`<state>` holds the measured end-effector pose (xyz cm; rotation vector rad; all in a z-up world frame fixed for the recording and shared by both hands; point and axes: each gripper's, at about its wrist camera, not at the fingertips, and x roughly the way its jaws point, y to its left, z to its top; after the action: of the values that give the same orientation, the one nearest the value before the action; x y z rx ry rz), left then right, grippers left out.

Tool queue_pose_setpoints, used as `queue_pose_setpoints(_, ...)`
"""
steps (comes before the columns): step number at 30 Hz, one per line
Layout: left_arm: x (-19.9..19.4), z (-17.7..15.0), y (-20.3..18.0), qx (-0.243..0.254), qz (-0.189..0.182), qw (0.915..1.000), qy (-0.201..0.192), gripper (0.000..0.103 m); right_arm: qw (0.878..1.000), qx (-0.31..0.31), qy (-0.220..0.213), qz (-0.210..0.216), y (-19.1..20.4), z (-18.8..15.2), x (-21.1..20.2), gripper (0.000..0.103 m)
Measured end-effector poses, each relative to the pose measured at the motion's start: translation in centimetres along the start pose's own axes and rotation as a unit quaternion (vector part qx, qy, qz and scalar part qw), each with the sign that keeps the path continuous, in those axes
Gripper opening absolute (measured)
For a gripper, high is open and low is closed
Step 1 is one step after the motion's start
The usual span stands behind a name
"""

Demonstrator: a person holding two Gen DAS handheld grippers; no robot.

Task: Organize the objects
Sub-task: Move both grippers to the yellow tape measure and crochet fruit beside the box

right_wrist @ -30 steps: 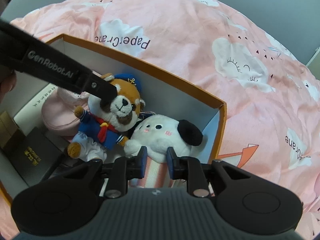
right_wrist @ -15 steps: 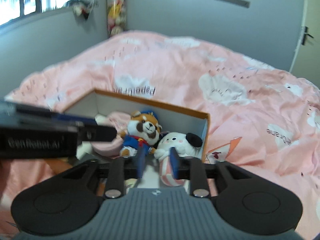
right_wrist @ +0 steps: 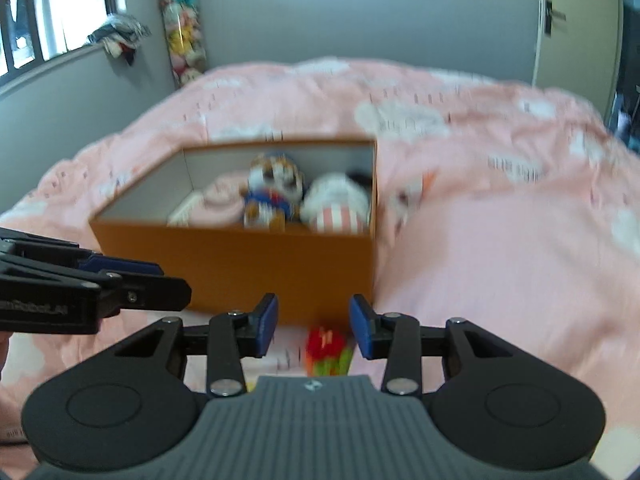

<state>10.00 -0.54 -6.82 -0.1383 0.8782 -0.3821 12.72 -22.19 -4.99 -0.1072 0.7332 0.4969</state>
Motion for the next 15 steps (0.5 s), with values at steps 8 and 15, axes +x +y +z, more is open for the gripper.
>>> queue_pose_setpoints(8, 3.1, -2.8, 2.3, -0.053, -0.032, 0.9946, 0.083, 0.044, 0.999, 0.019, 0.042, -0.016, -0.4, -2.6, 2.0, 0.044)
queue_pose_setpoints(15, 5.0, -4.6, 4.2, -0.116, -0.040, 0.9851, 0.120, 0.053, 0.997, 0.027, 0.066, -0.014, -0.7, -3.6, 3.6, 0.044)
